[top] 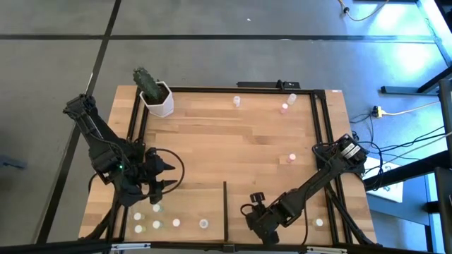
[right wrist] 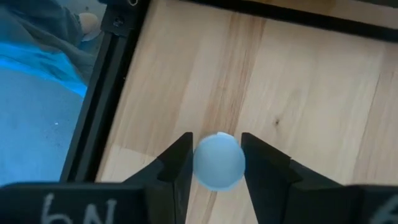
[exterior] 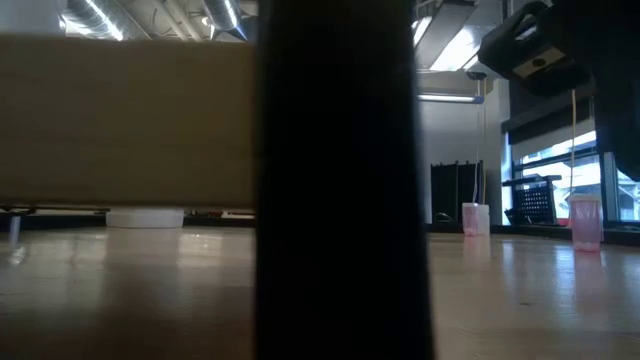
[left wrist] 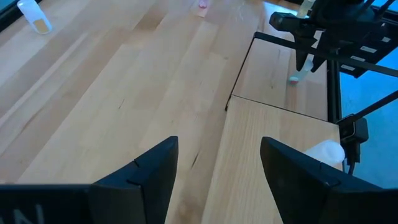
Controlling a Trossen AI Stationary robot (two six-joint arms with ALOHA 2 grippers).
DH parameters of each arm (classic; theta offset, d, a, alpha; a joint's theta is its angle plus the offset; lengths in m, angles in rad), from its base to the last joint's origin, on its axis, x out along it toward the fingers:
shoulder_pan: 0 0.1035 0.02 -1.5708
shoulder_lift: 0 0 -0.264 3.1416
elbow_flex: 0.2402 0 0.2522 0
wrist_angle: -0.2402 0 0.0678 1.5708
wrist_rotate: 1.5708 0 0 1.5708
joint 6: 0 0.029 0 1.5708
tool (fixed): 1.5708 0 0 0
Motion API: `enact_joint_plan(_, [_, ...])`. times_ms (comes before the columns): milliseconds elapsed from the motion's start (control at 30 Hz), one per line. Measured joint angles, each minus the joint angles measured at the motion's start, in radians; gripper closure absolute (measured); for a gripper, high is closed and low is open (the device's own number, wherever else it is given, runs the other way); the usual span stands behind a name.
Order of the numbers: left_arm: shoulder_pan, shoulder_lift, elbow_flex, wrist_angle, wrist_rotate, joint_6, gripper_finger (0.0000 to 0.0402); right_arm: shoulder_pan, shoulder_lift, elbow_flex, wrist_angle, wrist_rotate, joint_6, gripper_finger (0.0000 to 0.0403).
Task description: Pick and place medicine bottles onto shelf by color
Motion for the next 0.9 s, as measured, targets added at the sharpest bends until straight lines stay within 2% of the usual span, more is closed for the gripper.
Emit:
enact_joint_plan(467, [0.000, 0.000, 0.000, 0.000, 0.000, 0.000, 0.0179, -0.005, -0.001, 0.000, -0.014, 0.050, 0.198, 0.0278])
enact_joint_plan(900, [0.000, 0.000, -0.001, 0.000, 0.000, 0.007, 0.0179, -0.031, -0.002, 0.061, -0.165, 0.051, 0.201, 0.0279])
